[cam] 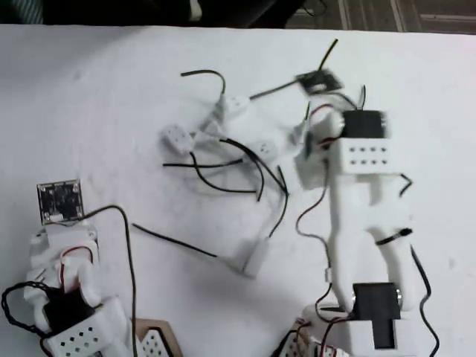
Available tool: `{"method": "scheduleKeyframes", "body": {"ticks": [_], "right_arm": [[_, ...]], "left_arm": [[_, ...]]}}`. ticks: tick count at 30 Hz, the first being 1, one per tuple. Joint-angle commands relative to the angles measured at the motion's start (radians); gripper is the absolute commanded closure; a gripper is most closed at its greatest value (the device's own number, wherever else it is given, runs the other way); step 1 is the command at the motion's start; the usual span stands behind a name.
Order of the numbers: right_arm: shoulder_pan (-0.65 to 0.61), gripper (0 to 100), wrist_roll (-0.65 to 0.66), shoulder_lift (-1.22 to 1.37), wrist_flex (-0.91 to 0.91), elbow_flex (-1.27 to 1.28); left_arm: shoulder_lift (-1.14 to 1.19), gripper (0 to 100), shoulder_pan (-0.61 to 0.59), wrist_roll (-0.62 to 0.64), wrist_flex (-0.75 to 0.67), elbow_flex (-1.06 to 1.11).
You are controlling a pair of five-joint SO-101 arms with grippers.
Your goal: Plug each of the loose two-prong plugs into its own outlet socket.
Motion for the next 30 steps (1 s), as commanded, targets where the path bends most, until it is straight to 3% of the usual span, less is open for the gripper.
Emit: {"method": "scheduleKeyframes", "body": {"ticks": [1, 5, 11, 18, 26, 30], "right_arm": [[-0.120, 81.6, -0.061, -0.042, 0.022, 0.112], [-0.249, 81.6, -0.124, -0.061, -0.038, 0.288], [-0.374, 81.5, -0.230, -0.148, -0.291, 0.554], [-0.455, 81.4, -0.308, -0.168, -0.522, 0.724], [-0.522, 81.3, -0.361, -0.177, -0.552, 0.733], [-0.590, 74.5, -0.422, -0.173, -0.544, 0.735]], "left_arm": [[-0.007, 90, -0.004, -0.008, -0.018, -0.006], [-0.007, 90, -0.004, -0.008, -0.018, -0.006], [-0.007, 90, -0.004, -0.008, -0.018, -0.006], [-0.007, 90, -0.004, -0.008, -0.018, -0.006], [-0.007, 90, -0.004, -0.008, -0.018, -0.006], [-0.007, 90, -0.004, -0.008, -0.018, -0.006]]}}
